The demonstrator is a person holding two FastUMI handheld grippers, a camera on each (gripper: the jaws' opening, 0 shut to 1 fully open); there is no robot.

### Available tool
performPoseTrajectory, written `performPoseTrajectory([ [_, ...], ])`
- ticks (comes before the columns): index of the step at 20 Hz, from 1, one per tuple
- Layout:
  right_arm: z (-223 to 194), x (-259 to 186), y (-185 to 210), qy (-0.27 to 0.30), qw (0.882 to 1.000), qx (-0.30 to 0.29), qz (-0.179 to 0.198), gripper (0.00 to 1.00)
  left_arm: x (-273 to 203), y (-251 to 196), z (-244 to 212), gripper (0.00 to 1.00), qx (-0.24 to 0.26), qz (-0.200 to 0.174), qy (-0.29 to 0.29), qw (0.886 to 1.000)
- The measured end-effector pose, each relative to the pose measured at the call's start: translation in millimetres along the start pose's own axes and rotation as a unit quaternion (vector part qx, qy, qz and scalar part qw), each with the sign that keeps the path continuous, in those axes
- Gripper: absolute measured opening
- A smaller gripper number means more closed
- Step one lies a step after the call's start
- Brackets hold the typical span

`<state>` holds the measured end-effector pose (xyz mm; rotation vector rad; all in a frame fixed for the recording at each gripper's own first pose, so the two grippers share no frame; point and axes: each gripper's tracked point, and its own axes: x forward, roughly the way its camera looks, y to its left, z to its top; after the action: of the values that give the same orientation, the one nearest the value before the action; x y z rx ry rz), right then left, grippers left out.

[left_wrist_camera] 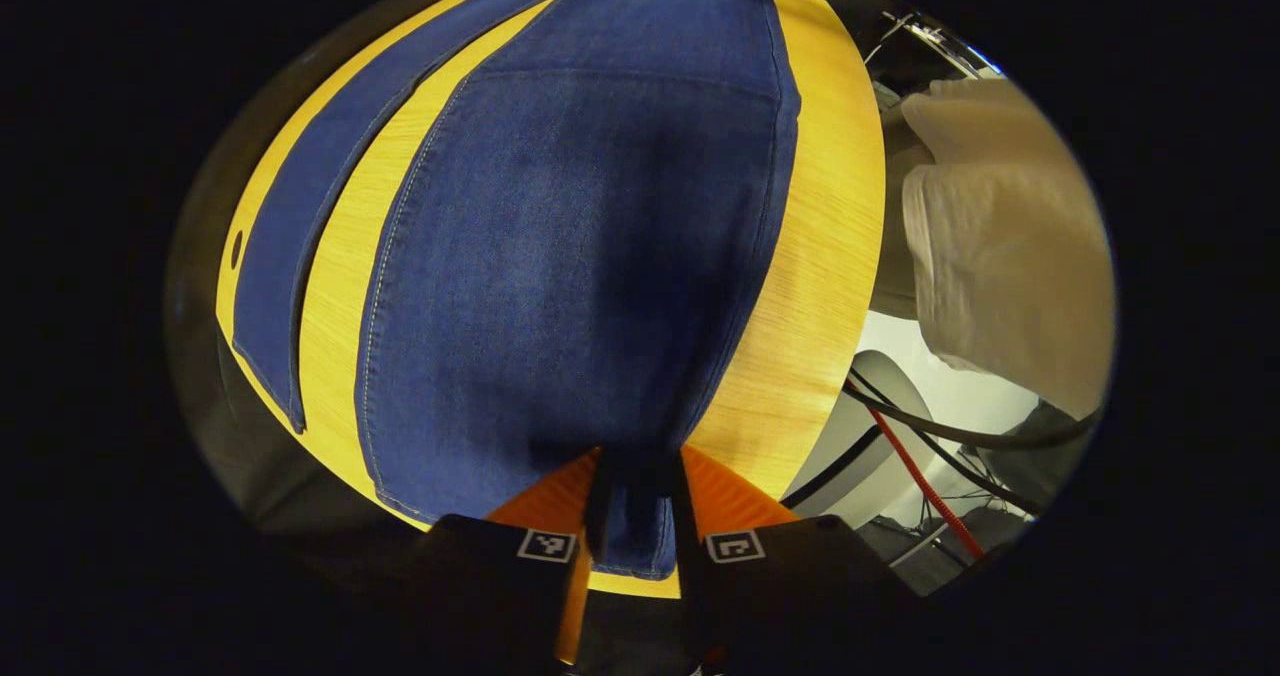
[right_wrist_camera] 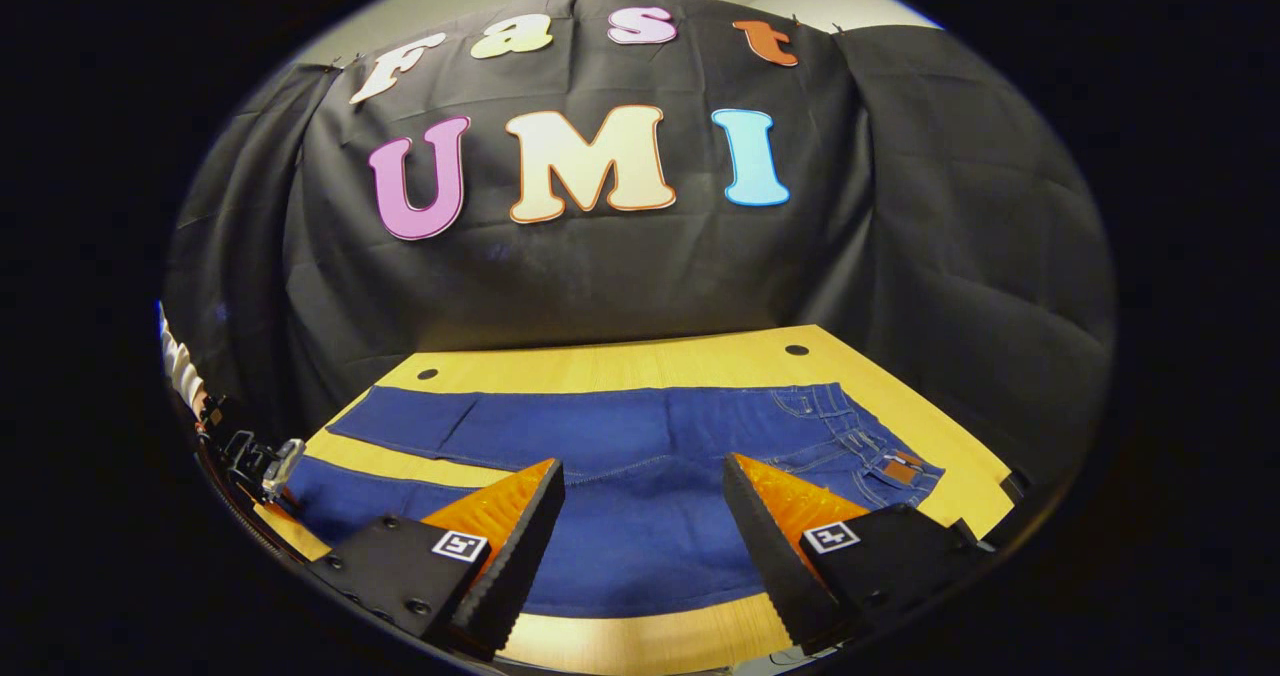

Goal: Grasp the waist and the cuffs of the jeans and fold them to make the two legs overlap; first hold the waist and fold one-third of the jeans toward the cuffs, then hold the cuffs and fold the remaining one-third in the same direction to finish folding.

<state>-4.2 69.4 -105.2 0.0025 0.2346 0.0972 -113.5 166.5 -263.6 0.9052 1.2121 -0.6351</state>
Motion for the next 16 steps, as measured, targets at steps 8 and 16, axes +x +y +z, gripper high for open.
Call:
performPoseTrajectory([
  [8,23,-8,-9,-0.004,1.000,0.005,0.003,0.98,2,5,2,0.00,-0.010,-0.029,0.007,1.000],
  [16,58,-6,-46,0.043,0.995,-0.085,0.002,0.98,2,6,3,0.00,-0.021,-0.054,0.007,0.998],
])
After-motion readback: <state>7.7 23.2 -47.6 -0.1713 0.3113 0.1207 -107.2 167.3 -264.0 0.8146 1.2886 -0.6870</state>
